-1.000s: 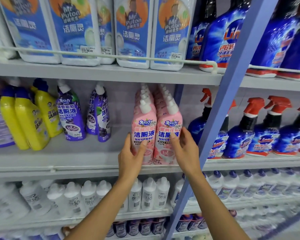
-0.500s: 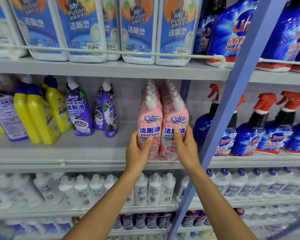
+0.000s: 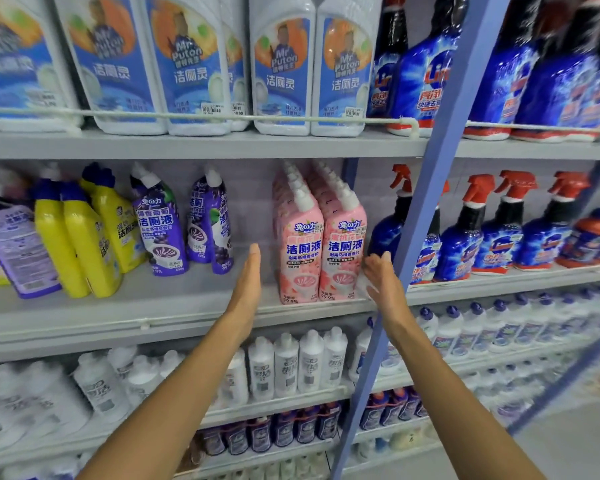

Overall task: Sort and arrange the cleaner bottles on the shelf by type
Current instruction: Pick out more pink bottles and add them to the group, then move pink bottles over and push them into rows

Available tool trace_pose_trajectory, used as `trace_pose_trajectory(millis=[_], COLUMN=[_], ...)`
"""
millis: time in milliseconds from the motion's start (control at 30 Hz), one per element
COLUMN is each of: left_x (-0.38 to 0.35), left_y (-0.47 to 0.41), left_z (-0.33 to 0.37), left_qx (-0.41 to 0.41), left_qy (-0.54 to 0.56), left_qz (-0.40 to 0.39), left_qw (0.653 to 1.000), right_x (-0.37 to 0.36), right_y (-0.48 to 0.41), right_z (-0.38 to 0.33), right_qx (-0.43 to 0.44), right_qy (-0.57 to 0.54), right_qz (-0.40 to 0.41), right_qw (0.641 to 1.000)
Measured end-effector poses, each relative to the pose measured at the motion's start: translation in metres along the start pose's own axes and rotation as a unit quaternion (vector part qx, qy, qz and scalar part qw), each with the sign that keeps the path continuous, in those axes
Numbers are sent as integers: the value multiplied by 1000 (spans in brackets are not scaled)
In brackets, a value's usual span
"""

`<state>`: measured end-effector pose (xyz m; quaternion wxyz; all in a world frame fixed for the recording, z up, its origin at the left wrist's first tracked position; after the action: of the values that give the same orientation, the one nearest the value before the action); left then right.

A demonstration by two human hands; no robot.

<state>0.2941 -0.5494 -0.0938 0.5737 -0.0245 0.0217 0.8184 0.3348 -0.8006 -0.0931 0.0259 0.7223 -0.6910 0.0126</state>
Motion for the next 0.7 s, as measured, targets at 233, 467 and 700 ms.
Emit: trace_pose_trajectory(millis=[233,467,700], left_x=[114,242,364], left_y=[54,105,121], left_z=[6,3,13], left_qx=[-46,-51,-70], left_qy=[-23,-18,-18], left_qz=[17,84,168], left_qw=[999,995,983], right_x=[-46,-155,-277], right_y=[78,133,134], right_z=[1,12,3], right_qx=[20,54,71], right_qy=[-10,8,-6], right_qz=[26,-41,-117], right_qw=[999,998,991])
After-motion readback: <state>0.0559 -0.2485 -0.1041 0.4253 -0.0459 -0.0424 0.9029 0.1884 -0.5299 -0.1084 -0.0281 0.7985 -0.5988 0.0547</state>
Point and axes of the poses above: each hand's wrist, its own y-axis away from the middle knuckle, its own x-axis out of the back of the hand, z = x × y, the point moved 5 cm from there along -y, towards the middle knuckle, and after that the axes turned 4 degrees about -x, right-handed, at the moved point
